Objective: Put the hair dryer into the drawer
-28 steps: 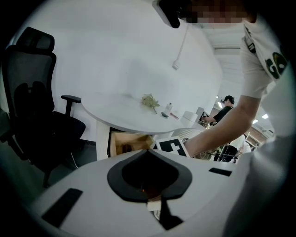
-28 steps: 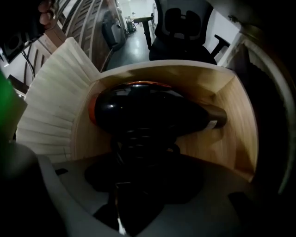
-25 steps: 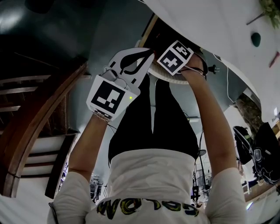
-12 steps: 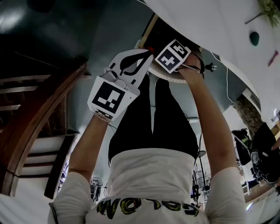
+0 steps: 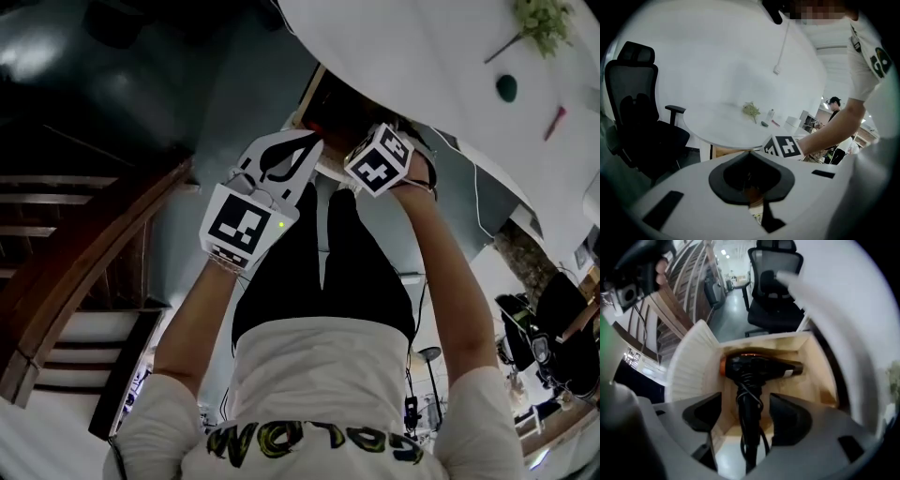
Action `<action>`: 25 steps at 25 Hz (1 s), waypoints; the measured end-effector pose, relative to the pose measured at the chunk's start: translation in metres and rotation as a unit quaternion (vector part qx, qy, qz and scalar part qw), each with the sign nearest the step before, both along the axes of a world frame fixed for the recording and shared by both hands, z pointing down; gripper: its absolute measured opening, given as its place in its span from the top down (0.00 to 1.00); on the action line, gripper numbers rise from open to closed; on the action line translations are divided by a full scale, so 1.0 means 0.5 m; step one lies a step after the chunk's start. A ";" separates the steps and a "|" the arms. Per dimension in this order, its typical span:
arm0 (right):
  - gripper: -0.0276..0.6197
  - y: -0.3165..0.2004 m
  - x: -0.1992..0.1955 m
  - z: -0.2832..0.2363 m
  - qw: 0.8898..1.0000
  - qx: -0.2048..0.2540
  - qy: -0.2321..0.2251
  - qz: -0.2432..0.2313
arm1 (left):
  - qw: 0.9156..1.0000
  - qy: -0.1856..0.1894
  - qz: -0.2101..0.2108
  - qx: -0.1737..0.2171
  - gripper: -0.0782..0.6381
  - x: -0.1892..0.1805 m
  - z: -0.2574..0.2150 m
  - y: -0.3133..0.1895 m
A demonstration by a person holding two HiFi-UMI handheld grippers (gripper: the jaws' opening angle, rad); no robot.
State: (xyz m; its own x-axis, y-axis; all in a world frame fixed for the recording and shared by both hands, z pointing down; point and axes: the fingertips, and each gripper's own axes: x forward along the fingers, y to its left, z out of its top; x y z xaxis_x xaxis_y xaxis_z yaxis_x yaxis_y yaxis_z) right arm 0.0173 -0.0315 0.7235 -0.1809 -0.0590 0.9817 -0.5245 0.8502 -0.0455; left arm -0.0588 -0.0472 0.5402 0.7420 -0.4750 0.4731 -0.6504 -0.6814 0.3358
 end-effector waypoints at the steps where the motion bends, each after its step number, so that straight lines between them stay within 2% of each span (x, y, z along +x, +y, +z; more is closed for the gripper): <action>1: 0.46 0.005 0.007 -0.018 1.000 0.000 -0.007 0.003 | 1.000 0.000 -0.001 0.004 0.87 0.003 -0.011 0.000; 2: 0.46 0.008 0.015 -0.037 1.000 0.003 -0.015 0.008 | 1.000 0.000 -0.003 0.007 0.87 0.006 -0.021 0.000; 6: 0.58 0.002 0.049 -0.134 0.996 0.042 -0.061 0.042 | 1.000 -0.003 -0.004 0.023 0.87 0.029 -0.071 0.004; 11: 0.67 -0.020 0.080 -0.293 0.979 0.114 -0.133 0.109 | 0.999 -0.001 -0.001 0.041 0.87 0.052 -0.150 0.012; 15: 0.74 -0.031 0.107 -0.417 0.956 0.167 -0.184 0.155 | 0.999 0.016 -0.014 0.050 0.87 0.070 -0.222 0.013; 19: 0.80 -0.026 0.131 -0.544 0.931 0.209 -0.229 0.194 | 0.996 0.026 -0.027 0.075 0.87 0.087 -0.307 0.019; 25: 0.85 0.019 0.145 -0.742 0.888 0.276 -0.292 0.225 | 0.991 0.051 -0.041 0.114 0.87 0.103 -0.447 0.048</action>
